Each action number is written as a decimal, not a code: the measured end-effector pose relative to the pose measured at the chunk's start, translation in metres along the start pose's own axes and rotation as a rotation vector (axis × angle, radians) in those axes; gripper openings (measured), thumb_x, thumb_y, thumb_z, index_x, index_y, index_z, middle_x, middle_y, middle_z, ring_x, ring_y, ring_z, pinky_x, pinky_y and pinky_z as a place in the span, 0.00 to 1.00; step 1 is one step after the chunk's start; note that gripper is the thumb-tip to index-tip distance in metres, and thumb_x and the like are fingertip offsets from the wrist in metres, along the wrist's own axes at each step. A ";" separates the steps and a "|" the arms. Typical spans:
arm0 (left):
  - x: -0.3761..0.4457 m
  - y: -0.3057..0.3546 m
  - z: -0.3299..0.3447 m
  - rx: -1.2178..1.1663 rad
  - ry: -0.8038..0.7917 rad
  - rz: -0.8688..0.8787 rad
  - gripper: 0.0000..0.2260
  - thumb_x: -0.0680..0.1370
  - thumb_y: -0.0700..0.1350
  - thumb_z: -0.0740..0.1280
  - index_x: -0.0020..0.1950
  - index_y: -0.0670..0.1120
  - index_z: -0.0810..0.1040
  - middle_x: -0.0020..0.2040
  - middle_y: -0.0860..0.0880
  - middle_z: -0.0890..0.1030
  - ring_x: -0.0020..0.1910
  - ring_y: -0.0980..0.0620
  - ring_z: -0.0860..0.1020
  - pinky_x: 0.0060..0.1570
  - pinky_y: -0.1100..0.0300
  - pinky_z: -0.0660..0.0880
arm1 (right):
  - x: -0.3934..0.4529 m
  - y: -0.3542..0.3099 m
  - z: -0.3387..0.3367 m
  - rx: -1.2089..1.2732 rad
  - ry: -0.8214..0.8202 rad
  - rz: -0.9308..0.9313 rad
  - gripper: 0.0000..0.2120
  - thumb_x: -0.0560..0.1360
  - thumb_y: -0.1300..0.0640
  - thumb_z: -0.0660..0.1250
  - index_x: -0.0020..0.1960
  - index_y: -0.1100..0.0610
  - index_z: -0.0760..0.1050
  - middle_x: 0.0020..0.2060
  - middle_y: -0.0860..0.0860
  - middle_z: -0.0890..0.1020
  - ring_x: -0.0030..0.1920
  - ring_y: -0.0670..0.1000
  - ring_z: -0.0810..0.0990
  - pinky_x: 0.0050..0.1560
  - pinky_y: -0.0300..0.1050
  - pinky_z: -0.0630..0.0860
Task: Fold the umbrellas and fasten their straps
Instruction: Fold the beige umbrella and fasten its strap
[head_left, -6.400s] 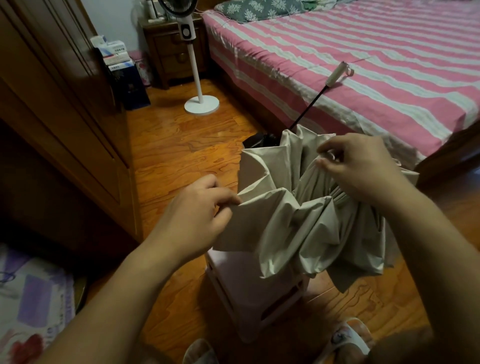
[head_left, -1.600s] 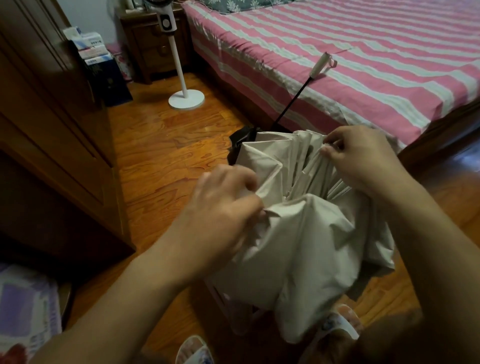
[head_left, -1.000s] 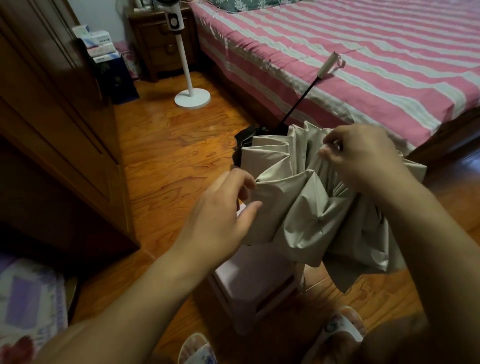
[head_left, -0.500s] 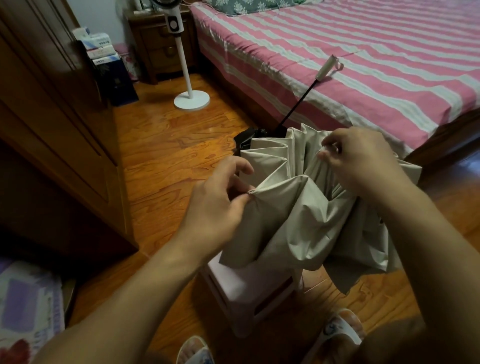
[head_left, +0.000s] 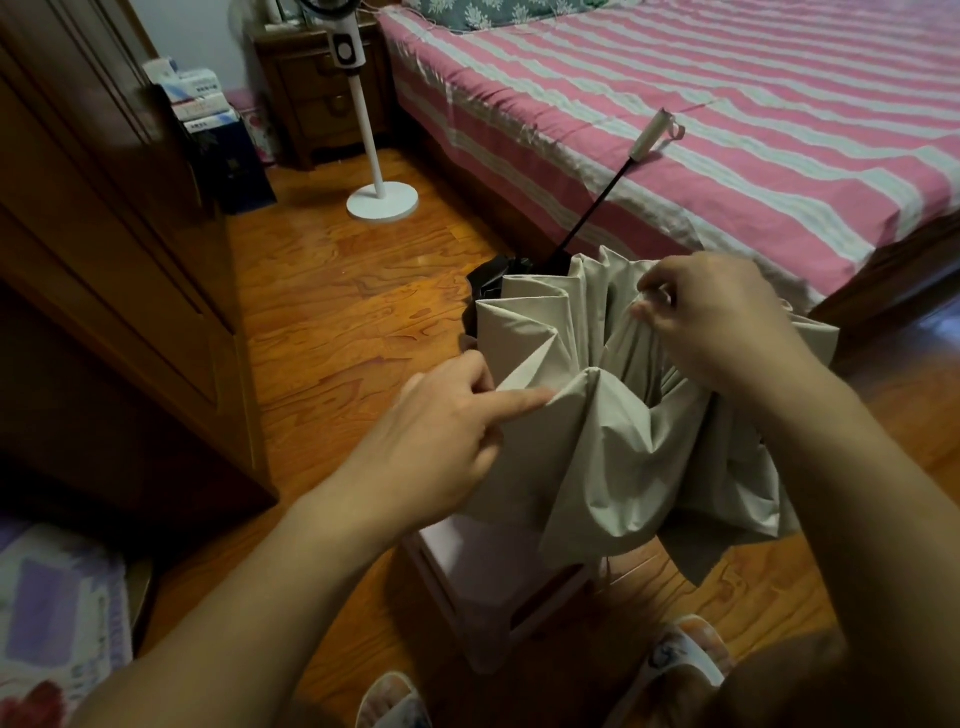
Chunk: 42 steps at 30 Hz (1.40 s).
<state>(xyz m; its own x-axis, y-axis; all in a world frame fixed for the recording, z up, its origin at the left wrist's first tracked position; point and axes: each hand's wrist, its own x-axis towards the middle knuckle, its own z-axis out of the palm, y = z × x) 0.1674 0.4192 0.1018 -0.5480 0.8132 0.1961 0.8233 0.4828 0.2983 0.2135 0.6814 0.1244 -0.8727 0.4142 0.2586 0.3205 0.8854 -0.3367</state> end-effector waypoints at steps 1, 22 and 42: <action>0.000 0.002 0.000 0.029 -0.001 0.035 0.23 0.78 0.43 0.64 0.71 0.63 0.75 0.46 0.54 0.66 0.43 0.56 0.64 0.42 0.58 0.62 | 0.000 0.000 0.000 -0.002 -0.004 0.002 0.11 0.80 0.51 0.70 0.59 0.54 0.82 0.54 0.57 0.83 0.55 0.60 0.81 0.56 0.56 0.78; 0.002 0.014 0.026 -0.097 0.293 -0.080 0.13 0.79 0.49 0.70 0.63 0.49 0.82 0.56 0.52 0.77 0.56 0.54 0.74 0.55 0.61 0.72 | 0.003 0.004 0.004 -0.001 0.021 -0.021 0.11 0.79 0.52 0.70 0.58 0.56 0.82 0.53 0.57 0.84 0.54 0.60 0.81 0.54 0.54 0.78; 0.015 0.002 0.056 -0.631 0.232 -0.465 0.06 0.76 0.43 0.74 0.51 0.51 0.87 0.43 0.56 0.87 0.45 0.58 0.84 0.47 0.48 0.81 | 0.004 0.009 0.005 -0.009 0.012 -0.003 0.12 0.80 0.51 0.70 0.60 0.55 0.82 0.54 0.57 0.83 0.54 0.59 0.81 0.55 0.53 0.77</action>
<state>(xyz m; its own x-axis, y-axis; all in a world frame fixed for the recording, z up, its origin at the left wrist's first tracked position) 0.1692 0.4511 0.0528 -0.8867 0.4535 0.0902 0.3037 0.4241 0.8532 0.2114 0.6899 0.1179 -0.8692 0.4141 0.2703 0.3212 0.8884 -0.3281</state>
